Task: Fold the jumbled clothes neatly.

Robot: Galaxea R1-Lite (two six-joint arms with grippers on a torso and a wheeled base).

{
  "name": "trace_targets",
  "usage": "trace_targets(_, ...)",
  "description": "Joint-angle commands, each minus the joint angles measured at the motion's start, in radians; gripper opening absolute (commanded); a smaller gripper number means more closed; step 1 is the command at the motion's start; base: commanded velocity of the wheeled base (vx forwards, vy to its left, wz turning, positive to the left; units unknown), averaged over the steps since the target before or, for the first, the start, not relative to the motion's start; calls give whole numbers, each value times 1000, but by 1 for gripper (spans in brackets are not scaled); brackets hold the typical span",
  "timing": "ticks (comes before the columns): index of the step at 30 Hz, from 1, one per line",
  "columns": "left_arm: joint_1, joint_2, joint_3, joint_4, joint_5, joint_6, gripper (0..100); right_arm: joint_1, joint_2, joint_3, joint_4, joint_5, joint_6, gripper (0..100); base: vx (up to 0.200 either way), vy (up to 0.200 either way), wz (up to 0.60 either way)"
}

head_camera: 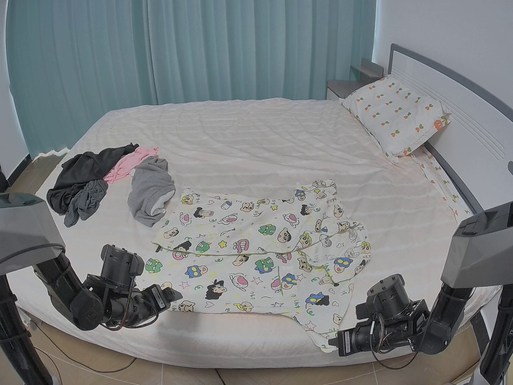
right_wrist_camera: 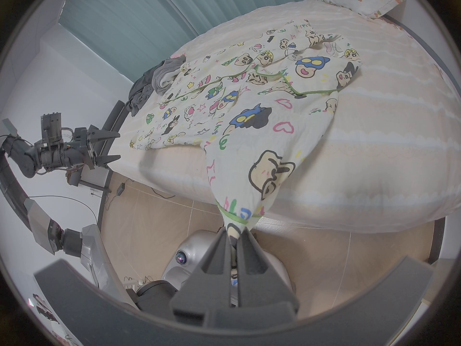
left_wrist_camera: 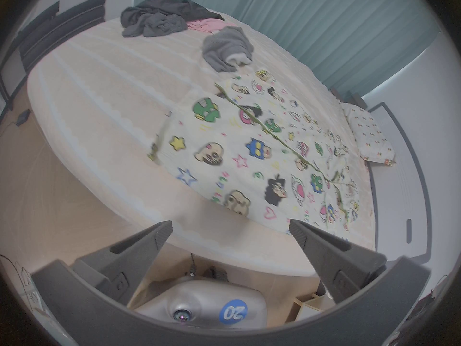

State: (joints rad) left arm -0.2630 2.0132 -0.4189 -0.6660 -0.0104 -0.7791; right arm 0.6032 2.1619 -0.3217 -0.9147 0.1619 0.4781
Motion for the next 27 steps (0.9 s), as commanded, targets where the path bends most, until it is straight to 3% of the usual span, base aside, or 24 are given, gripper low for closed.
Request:
trace_targets(1, 74, 38, -8, -4, -16, 55, 100, 4, 19, -4, -10, -2, 2, 0, 0, 0, 0)
trace_targets(2, 126, 78, -21, -38, -40, 130, 100, 10, 22, 3, -44, -2, 4, 0, 0, 0, 0)
trace_targets(3, 139, 88, -29, -63, -39, 141, 100, 15, 22, 7, -59, -2, 5, 0, 0, 0, 0)
trace_targets(16, 145, 159, -80, -121, -42, 179, 100, 20, 35, 46, -150, -5, 4, 0, 0, 0, 0)
trace_targets(27, 218, 167, -156, -95, -77, 279, 100, 17, 39, 73, -224, -19, 2, 0, 0, 0, 0)
